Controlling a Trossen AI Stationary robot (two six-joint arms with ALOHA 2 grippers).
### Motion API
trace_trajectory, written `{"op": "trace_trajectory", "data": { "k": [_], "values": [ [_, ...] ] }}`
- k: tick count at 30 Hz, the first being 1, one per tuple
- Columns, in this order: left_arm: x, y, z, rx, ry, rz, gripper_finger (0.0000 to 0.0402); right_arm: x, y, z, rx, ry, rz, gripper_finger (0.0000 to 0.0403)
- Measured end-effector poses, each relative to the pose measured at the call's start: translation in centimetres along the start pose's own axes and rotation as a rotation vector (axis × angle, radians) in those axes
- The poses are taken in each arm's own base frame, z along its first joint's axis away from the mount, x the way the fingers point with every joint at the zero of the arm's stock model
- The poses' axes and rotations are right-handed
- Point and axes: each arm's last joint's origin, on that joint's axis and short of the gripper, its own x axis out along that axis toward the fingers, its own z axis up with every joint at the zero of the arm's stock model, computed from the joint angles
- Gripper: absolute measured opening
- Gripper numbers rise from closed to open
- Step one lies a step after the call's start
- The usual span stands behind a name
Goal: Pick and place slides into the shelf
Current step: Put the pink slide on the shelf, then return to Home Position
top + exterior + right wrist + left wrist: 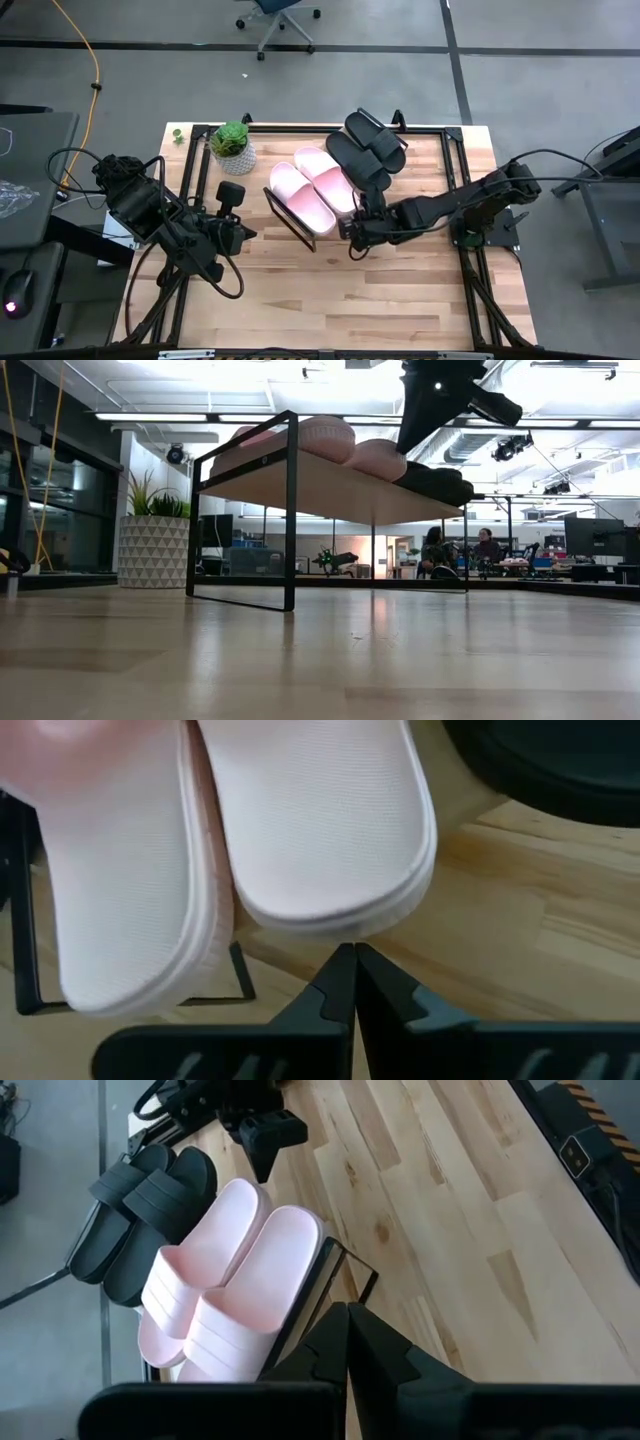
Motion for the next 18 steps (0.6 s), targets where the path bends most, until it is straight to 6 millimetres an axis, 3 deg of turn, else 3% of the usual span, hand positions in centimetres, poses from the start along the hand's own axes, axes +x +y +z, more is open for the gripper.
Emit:
{"op": "trace_trajectory", "data": {
  "k": [14, 18],
  "values": [
    [0.0, 0.0, 0.0, -0.002, 0.001, -0.005, 0.0001, 0.4, -0.1, 0.7, 0.016, -0.012, -0.016, 0.0],
    [0.0, 0.0, 0.0, -0.003, 0.001, -0.008, 0.0001, -0.3, 0.0, -0.6, -0.016, 0.049, 0.004, 0.0]
  ]
}}
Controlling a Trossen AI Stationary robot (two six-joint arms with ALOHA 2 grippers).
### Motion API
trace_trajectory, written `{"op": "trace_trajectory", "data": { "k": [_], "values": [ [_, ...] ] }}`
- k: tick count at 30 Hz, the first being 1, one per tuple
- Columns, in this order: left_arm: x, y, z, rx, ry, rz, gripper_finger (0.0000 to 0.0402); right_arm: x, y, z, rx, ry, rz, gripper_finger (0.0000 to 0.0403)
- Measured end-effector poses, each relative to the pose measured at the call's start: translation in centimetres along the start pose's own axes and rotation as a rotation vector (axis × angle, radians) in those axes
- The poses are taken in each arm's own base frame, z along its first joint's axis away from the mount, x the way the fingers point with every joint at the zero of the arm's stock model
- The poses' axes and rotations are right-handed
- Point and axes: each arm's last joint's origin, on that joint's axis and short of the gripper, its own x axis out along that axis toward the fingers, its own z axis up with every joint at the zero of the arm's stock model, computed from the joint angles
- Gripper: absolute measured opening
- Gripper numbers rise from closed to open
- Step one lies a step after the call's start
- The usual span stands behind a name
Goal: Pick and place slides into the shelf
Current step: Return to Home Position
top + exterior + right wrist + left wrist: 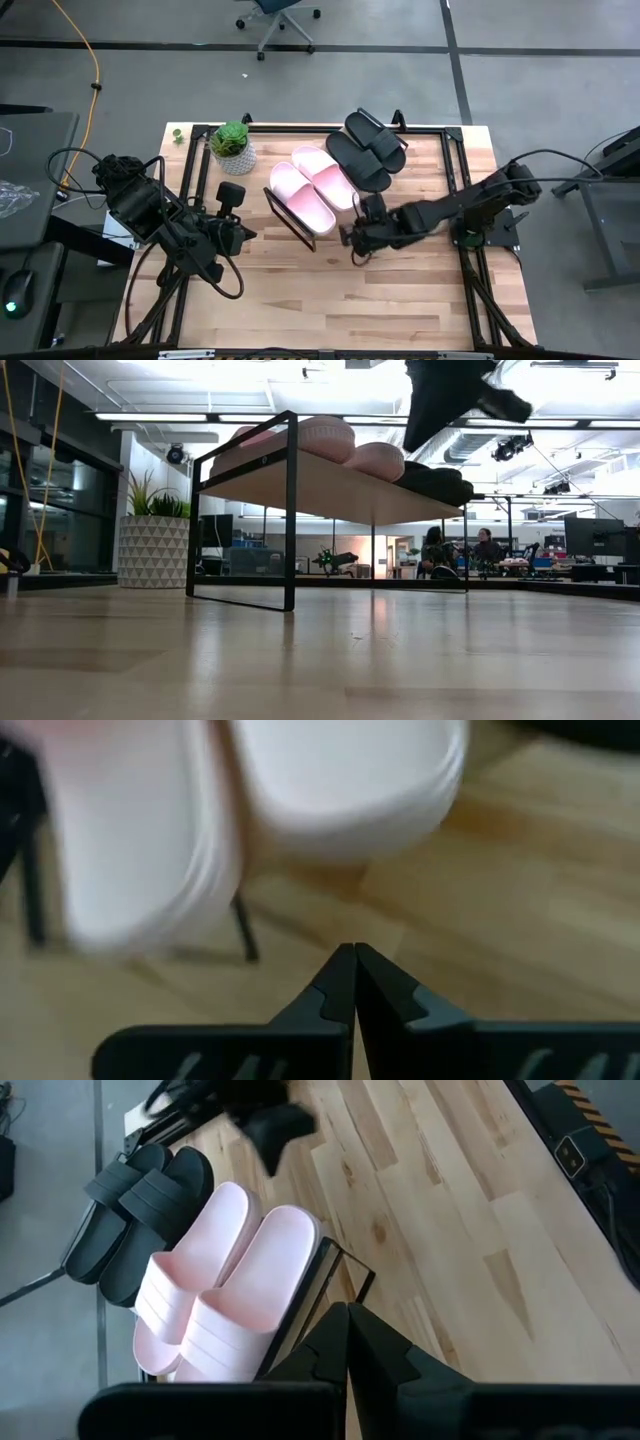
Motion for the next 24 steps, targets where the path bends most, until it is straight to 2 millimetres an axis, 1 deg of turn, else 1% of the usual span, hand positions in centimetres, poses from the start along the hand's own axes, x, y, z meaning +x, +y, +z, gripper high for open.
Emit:
{"op": "trace_trajectory", "data": {
  "k": [3, 6, 8, 10, 13, 16, 18, 21, 22, 24],
  "values": [
    [0.0, 0.0, 0.0, 0.0, 0.0, 0.001, 0.0001, -0.7, 0.3, -1.2, -0.02, 0.024, 0.039, 0.0],
    [0.0, 0.1, 0.0, 0.004, -0.003, 0.026, 0.0001, -2.0, 0.8, -2.2, -0.074, 0.068, 0.128, 0.0],
    [-0.1, 0.2, 0.0, 0.003, -0.009, 0.05, 0.0001, -3.5, 1.3, -2.6, -0.108, 0.086, 0.229, 0.0],
    [-0.4, 0.4, 0.0, -0.012, -0.034, 0.055, 0.0001, -5.5, 1.6, -2.5, -0.155, 0.068, 0.346, 0.0],
    [-1.4, 1.0, 0.1, -0.038, -0.12, 0.059, 0.0001, -9.8, 2.3, -1.0, -0.257, -0.035, 0.585, 0.0],
    [-2.9, 1.9, 0.2, -0.052, -0.238, 0.062, 0.0001, -14.5, 2.4, 1.1, -0.371, -0.198, 0.821, 0.0],
    [-4.3, 2.9, -0.1, -0.068, -0.326, 0.083, 0.0001, -17.4, 1.8, 2.5, -0.435, -0.317, 0.956, 0.0],
    [-6.6, 4.5, -0.5, -0.085, -0.462, 0.151, 0.0001, -21.5, 0.4, 4.6, -0.523, -0.516, 1.141, 0.0],
    [-7.3, 4.9, -0.6, -0.087, -0.507, 0.169, 0.0001, -22.6, -0.2, 5.1, -0.561, -0.575, 1.188, 0.0],
    [-8.7, 5.8, -0.7, -0.085, -0.592, 0.2, 0.0, -23.8, -1.2, 6.0, -0.631, -0.658, 1.241, 0.0]
  ]
}}
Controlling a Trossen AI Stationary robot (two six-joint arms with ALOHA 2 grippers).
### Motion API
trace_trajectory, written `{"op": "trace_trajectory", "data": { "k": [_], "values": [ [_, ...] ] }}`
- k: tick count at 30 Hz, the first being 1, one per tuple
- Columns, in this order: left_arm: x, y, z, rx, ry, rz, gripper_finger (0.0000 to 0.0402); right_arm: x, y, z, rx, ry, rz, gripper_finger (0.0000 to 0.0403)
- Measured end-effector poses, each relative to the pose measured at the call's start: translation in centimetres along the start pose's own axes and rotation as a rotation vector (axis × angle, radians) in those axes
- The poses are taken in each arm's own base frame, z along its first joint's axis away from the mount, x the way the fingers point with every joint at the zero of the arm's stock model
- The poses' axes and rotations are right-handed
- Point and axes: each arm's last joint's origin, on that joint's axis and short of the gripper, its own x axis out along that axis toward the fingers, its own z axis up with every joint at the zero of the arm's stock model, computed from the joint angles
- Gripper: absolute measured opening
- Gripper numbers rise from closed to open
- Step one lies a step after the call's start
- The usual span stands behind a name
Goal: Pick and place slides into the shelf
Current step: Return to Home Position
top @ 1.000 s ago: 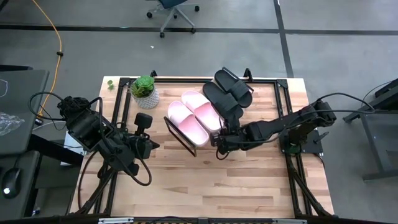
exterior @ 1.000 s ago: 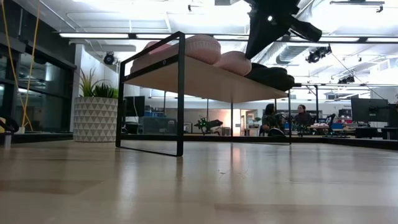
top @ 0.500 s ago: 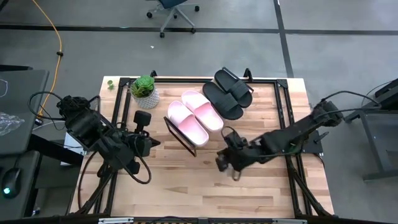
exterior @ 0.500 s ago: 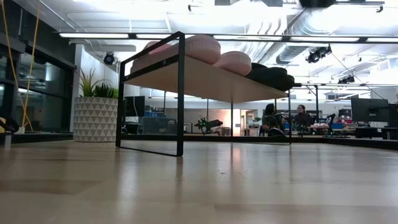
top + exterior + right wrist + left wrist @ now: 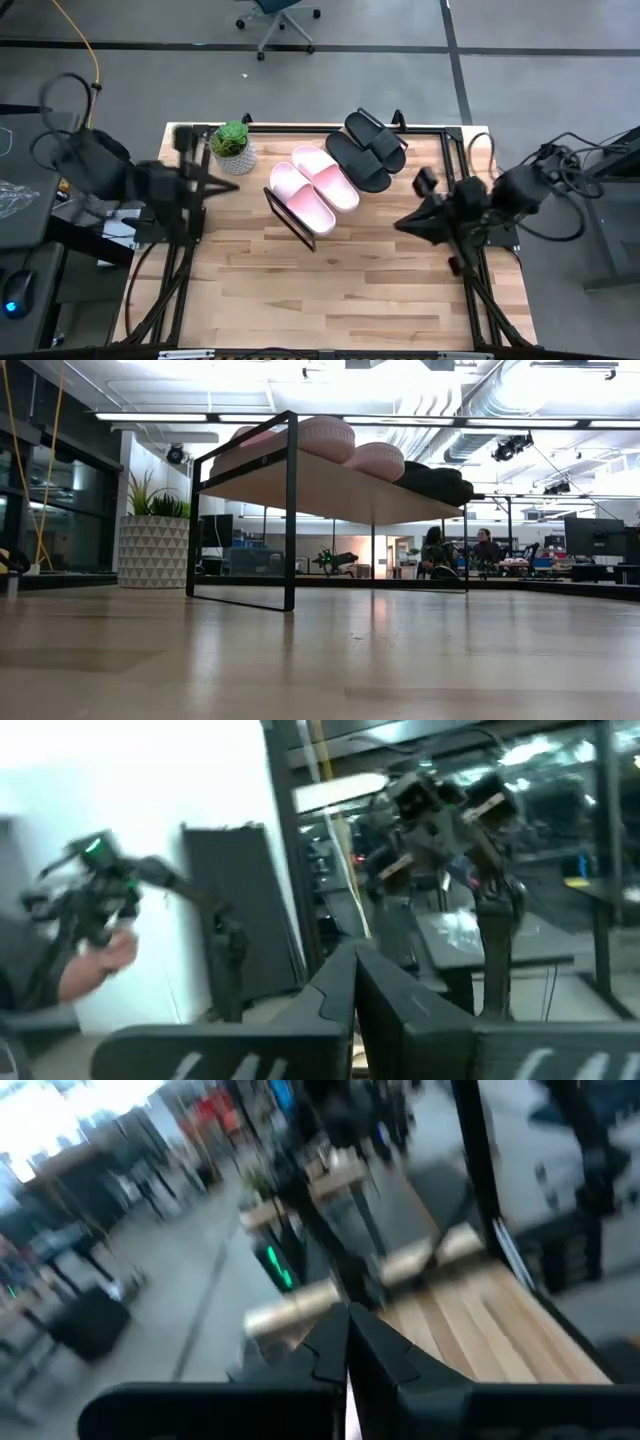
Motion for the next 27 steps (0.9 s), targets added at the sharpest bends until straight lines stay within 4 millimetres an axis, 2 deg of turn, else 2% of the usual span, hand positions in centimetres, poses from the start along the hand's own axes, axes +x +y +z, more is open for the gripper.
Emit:
{"op": "trace_trajectory", "data": {
  "k": [4, 8, 11, 13, 20, 24, 27],
  "values": [
    [-1.2, 1.4, 1.1, 0.048, -0.131, 0.048, 0.0001, -1.8, -1.4, 0.9, -0.082, 0.044, -0.007, 0.0],
    [-0.5, 2.4, 0.9, 0.102, -0.123, 0.081, 0.0, -3.6, -4.1, 0.5, -0.075, 0.211, -0.14, 0.0],
    [0.7, 3.6, -0.4, 0.087, -0.024, 0.105, 0.0, -5.5, -6.2, 0.3, -0.053, 0.326, -0.25, 0.0],
    [2.1, 4.3, -1.4, 0.061, 0.015, 0.105, 0.0, -7.0, -7.1, 0.6, -0.042, 0.358, -0.287, 0.0],
    [7.1, 6.1, -5.6, -0.048, 0.026, 0.071, 0.0, -11.5, -9.1, 1.1, -0.015, 0.418, -0.385, 0.0],
    [9.4, 5.8, -8.4, -0.084, 0.037, 0.064, 0.0, -12.9, -9.9, -0.5, 0.026, 0.406, -0.381, 0.0],
    [9.8, 4.9, -10.3, -0.082, 0.052, 0.057, 0.0, -13.2, -10.8, -3.1, 0.067, 0.356, -0.354, 0.0]
  ]
}}
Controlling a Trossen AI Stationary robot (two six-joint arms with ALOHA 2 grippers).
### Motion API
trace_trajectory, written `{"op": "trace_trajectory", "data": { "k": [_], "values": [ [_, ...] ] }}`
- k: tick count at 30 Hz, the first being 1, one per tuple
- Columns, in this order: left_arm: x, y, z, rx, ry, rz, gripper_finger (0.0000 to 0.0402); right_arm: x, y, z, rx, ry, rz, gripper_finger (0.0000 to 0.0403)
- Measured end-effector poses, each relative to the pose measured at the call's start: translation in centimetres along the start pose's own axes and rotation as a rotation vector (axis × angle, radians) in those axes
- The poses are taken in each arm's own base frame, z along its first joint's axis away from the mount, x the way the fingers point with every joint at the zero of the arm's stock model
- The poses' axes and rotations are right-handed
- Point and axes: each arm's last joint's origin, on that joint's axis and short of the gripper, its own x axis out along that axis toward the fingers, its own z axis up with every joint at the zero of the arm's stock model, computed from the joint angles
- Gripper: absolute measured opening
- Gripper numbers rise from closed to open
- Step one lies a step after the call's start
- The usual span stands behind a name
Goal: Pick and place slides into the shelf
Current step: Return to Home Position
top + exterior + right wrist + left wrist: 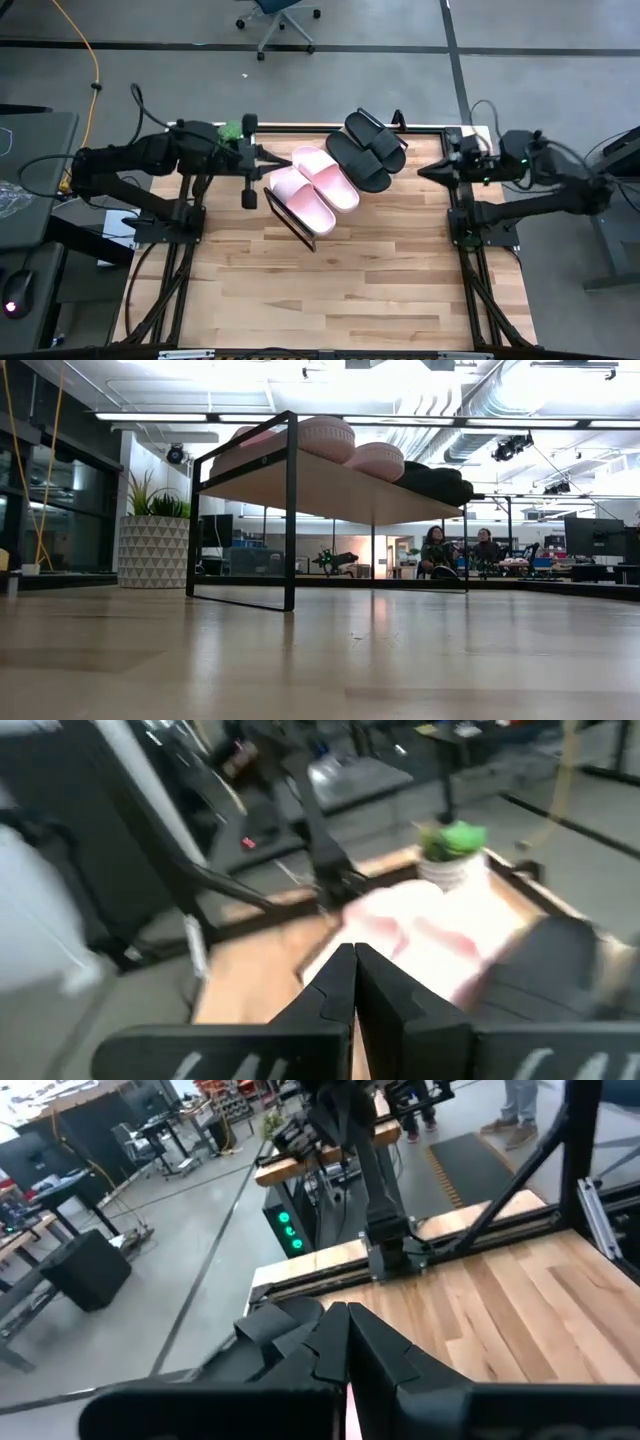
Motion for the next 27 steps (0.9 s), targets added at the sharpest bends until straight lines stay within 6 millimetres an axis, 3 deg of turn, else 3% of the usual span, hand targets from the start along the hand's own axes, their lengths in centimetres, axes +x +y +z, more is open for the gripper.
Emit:
{"op": "trace_trajectory", "data": {
  "k": [5, 8, 17, 20, 27],
  "values": [
    [-0.8, -1.0, -3.3, 0.013, -0.065, 0.03, 0.0, 1.4, -1.8, -4.2, 0.113, -0.104, 0.063, 0.0],
    [-1.9, -1.2, -6.7, -0.044, -0.111, 0.09, 0.0, 2.0, -3.0, -6.5, 0.184, -0.117, 0.055, 0.0],
    [-4.9, -3.8, -15.6, -0.201, -0.32, 0.111, 0.0, 3.8, -4.8, -10.2, 0.225, -0.206, 0.138, 0.0],
    [-5.2, -4.4, -17.4, -0.225, -0.335, 0.129, 0.0, 4.6, -5.4, -11.4, 0.232, -0.254, 0.172, 0.0],
    [-4.8, -5.2, -19.4, -0.222, -0.294, 0.114, 0.0, 5.7, -6.3, -14.2, 0.266, -0.279, 0.184, 0.0]
  ]
}}
